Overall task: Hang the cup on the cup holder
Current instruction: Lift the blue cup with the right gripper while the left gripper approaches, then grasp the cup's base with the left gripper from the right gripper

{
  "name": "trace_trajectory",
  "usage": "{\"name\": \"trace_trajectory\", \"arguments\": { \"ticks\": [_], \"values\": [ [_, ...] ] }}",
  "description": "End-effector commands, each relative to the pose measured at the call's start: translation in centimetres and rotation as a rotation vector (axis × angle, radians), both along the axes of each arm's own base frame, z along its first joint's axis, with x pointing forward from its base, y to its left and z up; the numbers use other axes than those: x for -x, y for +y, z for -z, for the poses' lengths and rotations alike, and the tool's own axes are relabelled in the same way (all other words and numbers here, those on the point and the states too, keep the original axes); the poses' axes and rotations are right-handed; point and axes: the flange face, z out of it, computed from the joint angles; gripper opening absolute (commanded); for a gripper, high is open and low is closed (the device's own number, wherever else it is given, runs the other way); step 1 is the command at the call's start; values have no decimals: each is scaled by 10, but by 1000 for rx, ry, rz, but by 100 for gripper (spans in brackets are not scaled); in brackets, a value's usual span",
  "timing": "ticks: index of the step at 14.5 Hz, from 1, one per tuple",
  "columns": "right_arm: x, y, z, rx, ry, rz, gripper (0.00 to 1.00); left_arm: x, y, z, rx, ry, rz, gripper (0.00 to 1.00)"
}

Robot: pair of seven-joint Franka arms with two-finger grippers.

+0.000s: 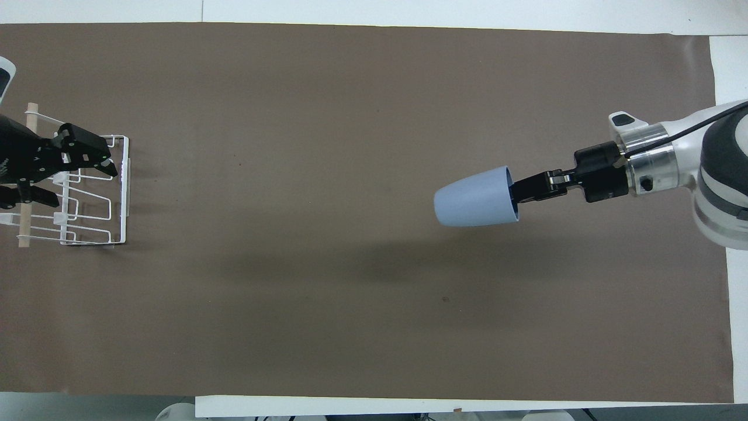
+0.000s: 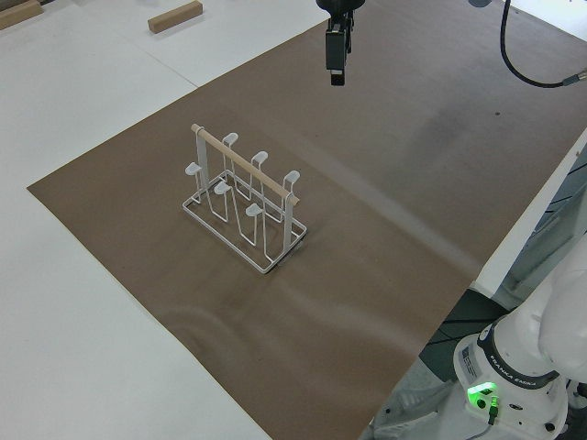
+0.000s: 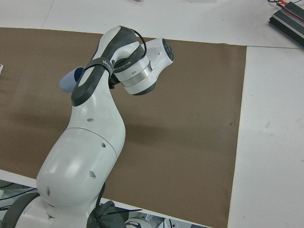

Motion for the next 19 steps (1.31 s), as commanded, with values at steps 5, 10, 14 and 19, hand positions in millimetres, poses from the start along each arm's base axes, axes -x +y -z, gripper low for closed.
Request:
{"name": "trace_trajectory", "arguments": {
  "ticks": [5, 10, 14, 19],
  "values": [
    [27, 116, 2, -82, 99, 115, 0, 32, -122, -53, -15, 44, -565, 100],
    [44, 177, 3, -82, 138, 153, 0, 61, -199, -70, -54, 95, -909, 100],
    [51, 199, 6, -71, 136, 179, 0, 70, -215, -67, -42, 148, -1032, 100],
    [56, 211, 8, -48, 127, 192, 0, 101, -237, -37, 22, 112, -1013, 100]
  ]
}}
